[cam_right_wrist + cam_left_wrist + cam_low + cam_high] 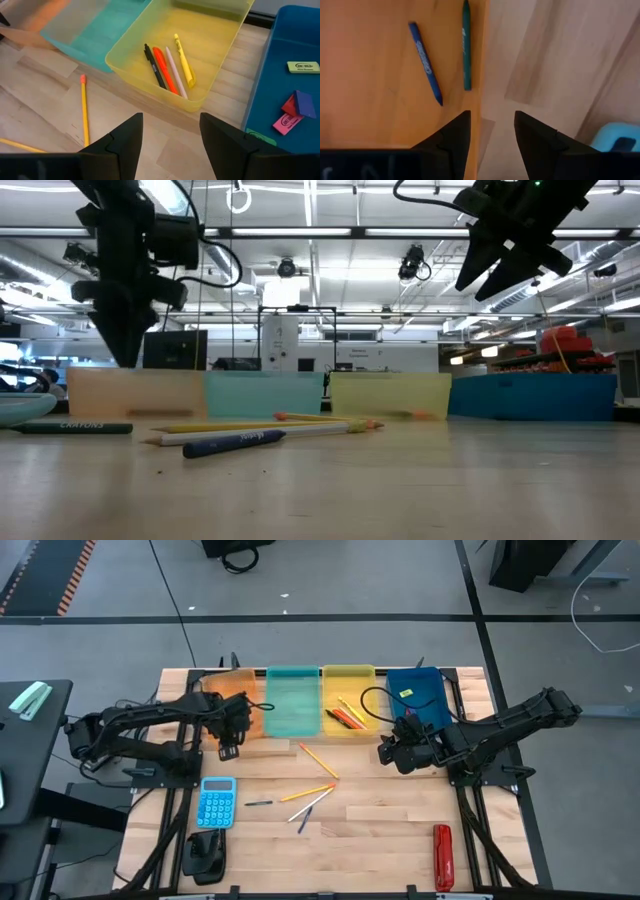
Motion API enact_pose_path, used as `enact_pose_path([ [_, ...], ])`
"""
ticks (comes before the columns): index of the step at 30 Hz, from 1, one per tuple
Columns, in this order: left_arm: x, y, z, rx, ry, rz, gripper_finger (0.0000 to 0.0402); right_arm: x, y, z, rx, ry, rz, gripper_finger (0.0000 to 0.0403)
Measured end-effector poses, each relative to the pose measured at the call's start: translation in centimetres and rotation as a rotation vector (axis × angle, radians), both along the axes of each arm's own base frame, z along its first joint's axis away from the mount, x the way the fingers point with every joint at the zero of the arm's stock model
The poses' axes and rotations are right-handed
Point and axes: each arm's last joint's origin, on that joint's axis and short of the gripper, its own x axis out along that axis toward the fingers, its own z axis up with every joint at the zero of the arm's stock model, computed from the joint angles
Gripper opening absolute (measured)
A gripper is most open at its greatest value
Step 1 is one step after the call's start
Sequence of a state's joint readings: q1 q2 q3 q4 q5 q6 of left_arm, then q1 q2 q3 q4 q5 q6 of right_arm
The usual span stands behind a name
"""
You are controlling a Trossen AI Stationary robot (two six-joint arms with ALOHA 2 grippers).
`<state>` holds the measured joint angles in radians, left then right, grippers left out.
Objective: Sort crayons/erasers/pens/pencils in bins
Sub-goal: Adjust the orange bin
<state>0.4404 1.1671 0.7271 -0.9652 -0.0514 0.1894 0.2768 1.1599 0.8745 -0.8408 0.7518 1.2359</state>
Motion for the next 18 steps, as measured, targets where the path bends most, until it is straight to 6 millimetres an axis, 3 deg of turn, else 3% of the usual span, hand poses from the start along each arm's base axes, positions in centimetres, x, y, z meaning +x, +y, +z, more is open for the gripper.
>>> enact_pose_path([
  [10, 0.2, 0.3, 0.0, 0.053, 0.006, 0.004, 0.0142, 0.0, 0.0, 0.0, 0.012, -0.007, -0.006, 0.0205],
  [18, 0.8, 0.7, -1.2, 0.065, 0.087, 0.061, 0.0133, 0.0, 0.0, 0.0, 0.017, -0.009, -0.008, 0.0205],
])
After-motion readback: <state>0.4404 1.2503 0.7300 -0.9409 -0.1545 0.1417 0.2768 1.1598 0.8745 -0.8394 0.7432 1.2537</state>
